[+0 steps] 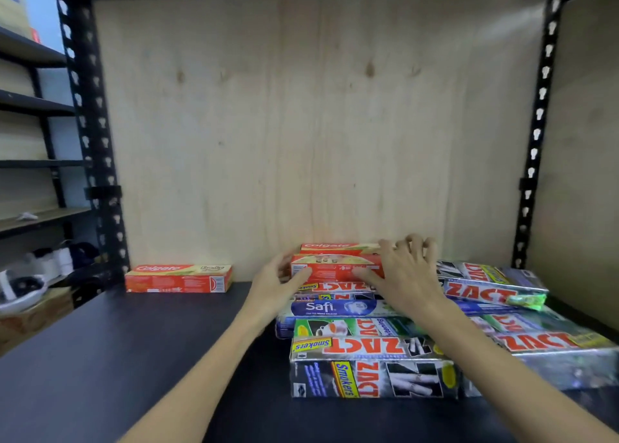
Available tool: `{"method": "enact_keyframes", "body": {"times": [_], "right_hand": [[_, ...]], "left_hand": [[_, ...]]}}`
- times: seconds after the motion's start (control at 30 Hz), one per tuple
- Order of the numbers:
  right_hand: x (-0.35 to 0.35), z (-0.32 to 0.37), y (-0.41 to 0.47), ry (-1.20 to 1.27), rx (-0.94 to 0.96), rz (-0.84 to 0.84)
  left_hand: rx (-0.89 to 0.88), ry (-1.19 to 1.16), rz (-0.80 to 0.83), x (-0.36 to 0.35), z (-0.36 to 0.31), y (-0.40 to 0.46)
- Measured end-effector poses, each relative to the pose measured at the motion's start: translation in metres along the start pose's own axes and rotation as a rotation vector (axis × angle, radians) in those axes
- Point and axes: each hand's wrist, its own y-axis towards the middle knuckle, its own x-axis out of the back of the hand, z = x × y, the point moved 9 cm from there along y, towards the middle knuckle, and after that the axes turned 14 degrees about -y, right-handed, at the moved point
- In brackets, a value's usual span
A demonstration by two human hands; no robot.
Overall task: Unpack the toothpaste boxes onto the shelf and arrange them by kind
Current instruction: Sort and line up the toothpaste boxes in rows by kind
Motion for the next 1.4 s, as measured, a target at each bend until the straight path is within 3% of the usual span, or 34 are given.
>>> {"method": "enact_keyframes", "body": {"times": [0.17,0.6,0.9,1.4], "right_hand": [[-0.004,-0.005,0.002,0.013,-0.074,0.046],[0.003,-0.020,0.005,0.327,-0.099,-0.120],[-0.003,-0.016,0.005,0.243,-0.060,-0.097],[0.026,-0.003,0.000,0.174,0.074,-0.205]], "left_hand": [[0.024,-0.019,-0.003,0.005,0.015,0.007],[-0.134,0.036,-0.115,0.030,-0.003,0.010],[-0.122,-0.063,-0.051,0.032,-0.003,0.005],[-0.171,-0.104,-0.124,0.047,-0.022,-0.018]]}}
